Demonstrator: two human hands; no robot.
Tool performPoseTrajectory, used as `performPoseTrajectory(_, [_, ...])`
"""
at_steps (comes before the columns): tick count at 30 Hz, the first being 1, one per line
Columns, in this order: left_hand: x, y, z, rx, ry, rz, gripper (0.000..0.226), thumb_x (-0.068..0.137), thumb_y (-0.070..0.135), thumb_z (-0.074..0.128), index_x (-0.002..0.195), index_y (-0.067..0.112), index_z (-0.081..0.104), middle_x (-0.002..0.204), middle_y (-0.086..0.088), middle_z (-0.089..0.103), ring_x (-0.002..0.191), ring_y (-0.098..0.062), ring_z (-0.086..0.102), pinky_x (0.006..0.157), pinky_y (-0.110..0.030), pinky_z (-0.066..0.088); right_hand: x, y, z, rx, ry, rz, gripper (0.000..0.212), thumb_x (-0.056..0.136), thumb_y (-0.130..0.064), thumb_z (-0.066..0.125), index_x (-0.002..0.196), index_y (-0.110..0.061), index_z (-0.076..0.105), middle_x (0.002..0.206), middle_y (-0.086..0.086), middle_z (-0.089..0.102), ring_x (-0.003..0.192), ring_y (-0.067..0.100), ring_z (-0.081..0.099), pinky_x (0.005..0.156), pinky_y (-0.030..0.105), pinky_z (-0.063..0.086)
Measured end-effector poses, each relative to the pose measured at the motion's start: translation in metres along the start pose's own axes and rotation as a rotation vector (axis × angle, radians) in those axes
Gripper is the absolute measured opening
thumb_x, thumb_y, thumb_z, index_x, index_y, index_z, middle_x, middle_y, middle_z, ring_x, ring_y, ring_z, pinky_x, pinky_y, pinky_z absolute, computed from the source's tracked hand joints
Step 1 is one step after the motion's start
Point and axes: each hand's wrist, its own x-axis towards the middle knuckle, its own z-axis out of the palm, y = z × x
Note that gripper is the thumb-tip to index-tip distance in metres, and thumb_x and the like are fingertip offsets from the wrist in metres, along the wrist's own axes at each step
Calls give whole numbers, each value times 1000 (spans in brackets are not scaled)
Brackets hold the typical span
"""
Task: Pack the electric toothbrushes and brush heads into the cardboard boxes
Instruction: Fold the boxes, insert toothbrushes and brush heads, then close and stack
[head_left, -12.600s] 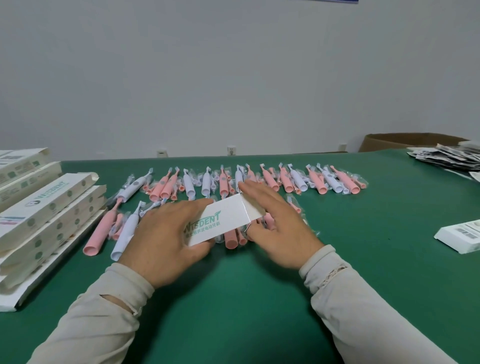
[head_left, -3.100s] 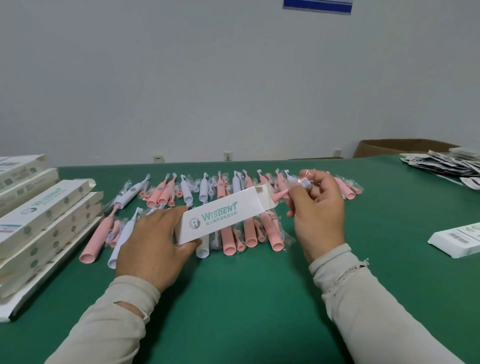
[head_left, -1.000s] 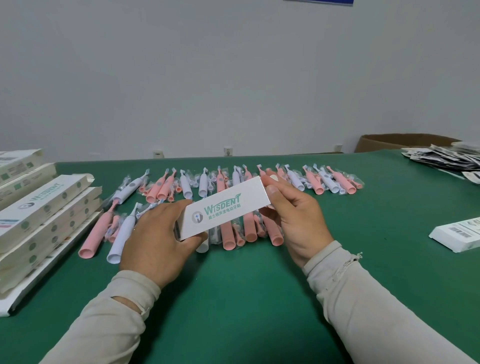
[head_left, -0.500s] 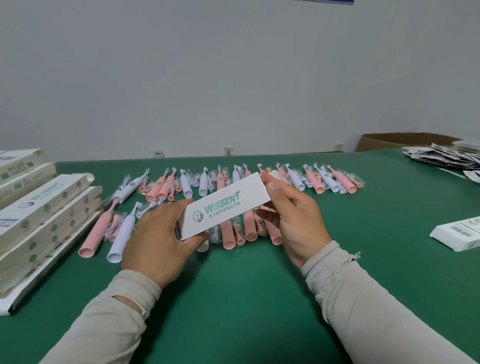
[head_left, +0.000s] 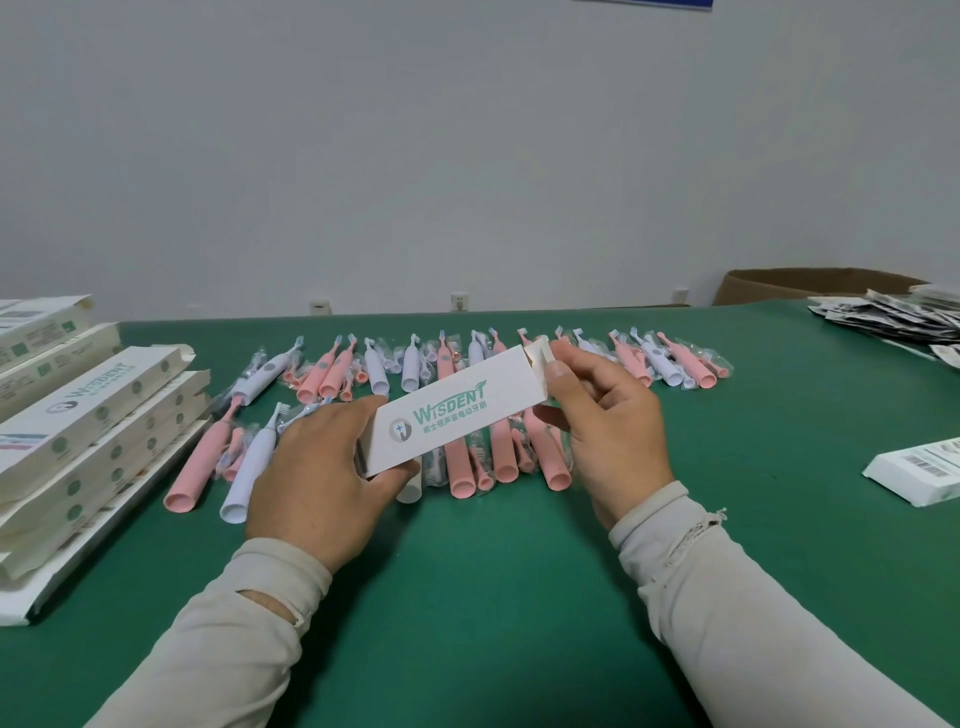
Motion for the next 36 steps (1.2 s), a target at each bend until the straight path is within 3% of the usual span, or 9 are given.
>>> performPoseTrajectory(9, [0, 1, 0, 58, 21, 27, 57, 78, 48, 75, 129, 39, 53, 120, 9, 62, 111, -21, 49, 81, -38, 42, 0, 1, 1, 100, 10, 114, 12, 93, -3, 67, 94, -13, 73, 91, 0, 78, 84, 11, 74, 71, 24, 58])
performPoseTrajectory(17, [-2, 4, -2, 79, 13, 25, 58, 78, 49, 75, 131, 38, 53, 122, 9, 62, 112, -21, 50, 82, -40, 44, -1, 3, 1, 43, 3, 79, 23, 94, -9, 66, 79, -21, 79, 93, -2, 78, 81, 9, 72, 71, 23, 57])
performPoseTrajectory(21, [-3, 6, -1, 57, 2, 34, 64, 77, 48, 76, 133, 33, 50, 123, 6, 62, 111, -20, 50, 87, -40, 45, -3, 12, 7, -31, -21, 60, 23, 96, -12, 65, 102, -30, 78, 106, -11, 76, 93, 10, 72, 75, 23, 58])
performPoseTrajectory(23, [-4, 8, -1, -2, -24, 44, 75, 77, 44, 78, 142, 27, 45, 132, 4, 57, 118, -19, 48, 96, -39, 42, 0, 14, 6, -7, 33, 68, 25, 96, -11, 64, 105, -31, 76, 105, -11, 76, 94, 9, 73, 75, 23, 58])
performPoseTrajectory(27, [-10, 18, 3, -157, -74, 145, 71, 79, 30, 75, 144, 21, 46, 131, 4, 54, 113, -6, 42, 97, -33, 41, 10, 10, -6, -2, 174, 135, 25, 98, -11, 62, 120, -17, 70, 102, -8, 77, 93, 7, 73, 74, 21, 59])
performPoseTrajectory(31, [-16, 28, 9, -238, -52, 92, 68, 79, 29, 77, 141, 23, 50, 125, 10, 52, 107, -4, 44, 90, -28, 41, 2, 6, -4, -163, 265, 294, 56, 93, -23, 67, 145, -21, 45, 126, -2, 68, 105, 13, 69, 85, 31, 58])
performPoseTrajectory(33, [-17, 35, 9, -263, 21, 56, 67, 78, 28, 80, 138, 22, 53, 124, 8, 56, 105, -8, 49, 90, -31, 43, -12, 0, 5, -184, 265, 452, 54, 89, -34, 68, 138, -22, 48, 109, -2, 71, 92, 15, 69, 74, 33, 57])
performPoseTrajectory(36, [-19, 55, 11, -360, 78, 91, 61, 76, 26, 82, 131, 22, 56, 114, 10, 58, 99, -15, 57, 87, -39, 52, -36, -4, 23, -91, 71, 556, 16, 89, -35, 66, 90, -19, 68, 76, -6, 71, 64, 10, 65, 47, 22, 49])
